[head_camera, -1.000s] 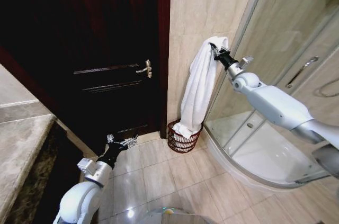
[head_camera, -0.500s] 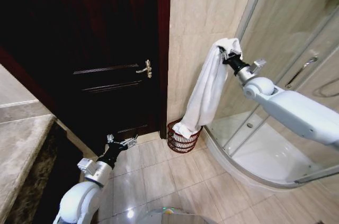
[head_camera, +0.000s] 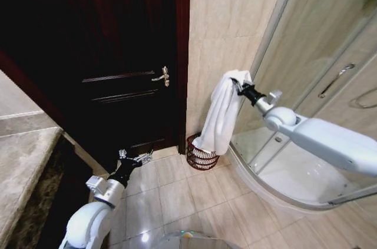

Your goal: Discard the used towel into the hamper.

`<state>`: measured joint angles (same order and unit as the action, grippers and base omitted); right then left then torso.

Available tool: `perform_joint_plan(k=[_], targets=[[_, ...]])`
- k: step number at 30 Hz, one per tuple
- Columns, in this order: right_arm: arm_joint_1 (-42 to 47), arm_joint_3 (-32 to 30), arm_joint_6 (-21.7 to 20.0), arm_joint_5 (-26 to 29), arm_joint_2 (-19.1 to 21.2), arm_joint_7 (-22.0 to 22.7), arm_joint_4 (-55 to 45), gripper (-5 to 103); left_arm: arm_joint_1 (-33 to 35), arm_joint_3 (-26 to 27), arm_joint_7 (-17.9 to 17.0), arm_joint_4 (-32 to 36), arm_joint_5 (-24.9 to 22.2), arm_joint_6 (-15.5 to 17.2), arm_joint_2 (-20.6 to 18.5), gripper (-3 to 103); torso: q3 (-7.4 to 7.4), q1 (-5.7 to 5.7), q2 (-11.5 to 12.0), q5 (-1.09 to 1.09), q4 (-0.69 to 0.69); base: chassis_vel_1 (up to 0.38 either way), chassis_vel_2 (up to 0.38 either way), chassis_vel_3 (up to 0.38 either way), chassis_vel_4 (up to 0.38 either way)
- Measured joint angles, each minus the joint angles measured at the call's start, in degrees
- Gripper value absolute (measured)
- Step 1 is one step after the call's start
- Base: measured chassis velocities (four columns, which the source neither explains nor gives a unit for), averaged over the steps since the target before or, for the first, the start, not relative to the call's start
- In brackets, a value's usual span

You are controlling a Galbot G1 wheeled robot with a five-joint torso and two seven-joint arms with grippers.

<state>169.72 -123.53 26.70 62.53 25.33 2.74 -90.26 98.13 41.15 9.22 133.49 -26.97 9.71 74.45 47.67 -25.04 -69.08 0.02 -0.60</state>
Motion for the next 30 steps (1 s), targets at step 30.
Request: perform_joint_plan(k=[30], targets=[[-0.09,2.04,8.2,4.57,-7.11,-3.08,3.1,4,0.0,0.0,0.0,0.0,0.0,0.0,0.0,100,0.0,0.0,0.0,0.0,0.01,0.0,0.0,0.0,0.0]])
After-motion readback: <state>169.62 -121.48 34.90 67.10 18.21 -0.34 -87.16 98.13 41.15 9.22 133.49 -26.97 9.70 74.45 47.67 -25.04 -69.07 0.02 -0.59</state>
